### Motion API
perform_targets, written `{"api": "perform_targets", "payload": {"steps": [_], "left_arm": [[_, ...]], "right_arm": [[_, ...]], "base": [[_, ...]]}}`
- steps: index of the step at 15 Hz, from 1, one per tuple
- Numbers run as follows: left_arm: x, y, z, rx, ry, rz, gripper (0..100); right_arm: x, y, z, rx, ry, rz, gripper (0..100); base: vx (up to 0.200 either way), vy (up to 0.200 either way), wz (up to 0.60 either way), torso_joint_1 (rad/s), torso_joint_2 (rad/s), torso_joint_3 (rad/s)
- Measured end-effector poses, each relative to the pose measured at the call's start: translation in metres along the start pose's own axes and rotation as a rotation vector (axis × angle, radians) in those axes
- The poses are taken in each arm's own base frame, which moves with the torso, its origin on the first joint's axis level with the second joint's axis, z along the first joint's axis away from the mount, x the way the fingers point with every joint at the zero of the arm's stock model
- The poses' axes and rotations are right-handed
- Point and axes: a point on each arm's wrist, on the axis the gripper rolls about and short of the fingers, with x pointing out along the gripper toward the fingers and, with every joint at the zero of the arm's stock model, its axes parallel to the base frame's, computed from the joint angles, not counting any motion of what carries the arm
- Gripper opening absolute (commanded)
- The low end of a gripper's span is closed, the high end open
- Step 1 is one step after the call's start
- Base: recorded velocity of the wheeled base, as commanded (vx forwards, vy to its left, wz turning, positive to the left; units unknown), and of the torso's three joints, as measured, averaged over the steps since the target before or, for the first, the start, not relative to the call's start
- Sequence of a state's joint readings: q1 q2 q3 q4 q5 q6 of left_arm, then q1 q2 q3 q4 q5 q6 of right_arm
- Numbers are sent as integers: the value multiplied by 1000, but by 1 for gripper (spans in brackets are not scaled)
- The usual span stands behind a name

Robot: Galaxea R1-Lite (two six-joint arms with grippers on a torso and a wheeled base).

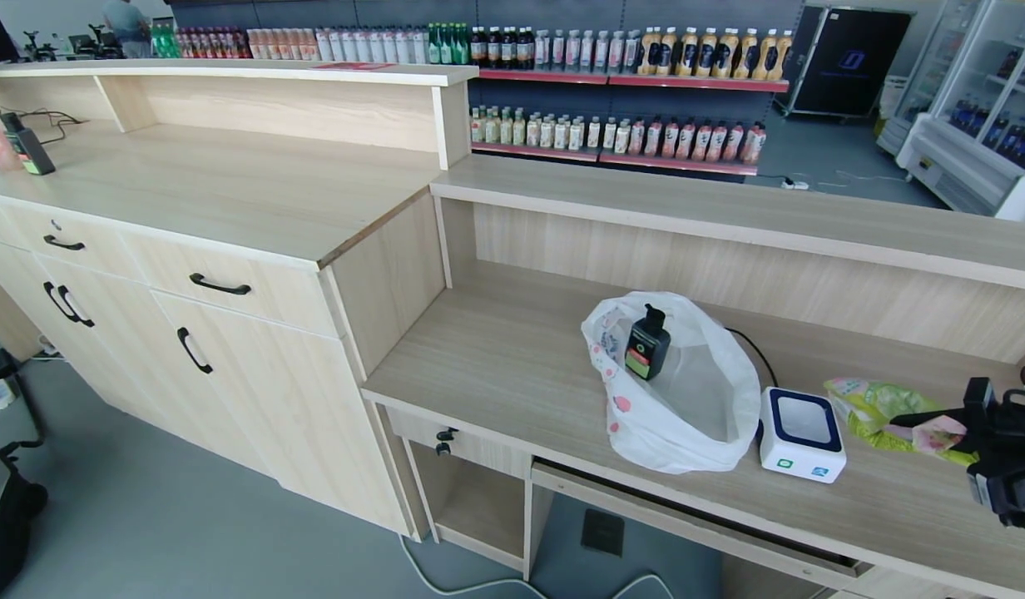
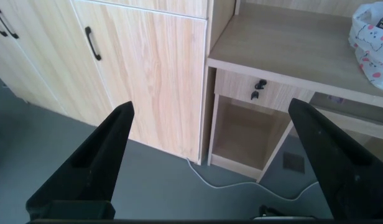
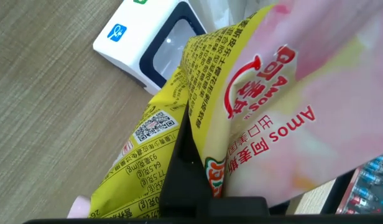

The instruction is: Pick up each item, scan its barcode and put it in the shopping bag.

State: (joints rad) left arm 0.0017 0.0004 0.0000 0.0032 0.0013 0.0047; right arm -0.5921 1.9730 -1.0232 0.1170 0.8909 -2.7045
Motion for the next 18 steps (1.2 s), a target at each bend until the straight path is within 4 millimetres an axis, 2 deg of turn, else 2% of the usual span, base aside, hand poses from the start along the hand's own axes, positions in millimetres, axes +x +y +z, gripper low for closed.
{"api": "perform_targets", "payload": {"steps": [7,14,18], "left_arm": [[0,0,0,0,0,-1,100],[0,0,0,0,0,0,100],[0,0,0,0,0,-1,100]], "right_arm": [[10,-5,-8,-22,-10,-8,0],[41,-15,-9,-36,-80,-20,0],[50,-17,-14,-51,-88,-25,0]], "base": [[0,0,0,0,0,0],[0,0,0,0,0,0],[0,0,0,0,0,0]]}}
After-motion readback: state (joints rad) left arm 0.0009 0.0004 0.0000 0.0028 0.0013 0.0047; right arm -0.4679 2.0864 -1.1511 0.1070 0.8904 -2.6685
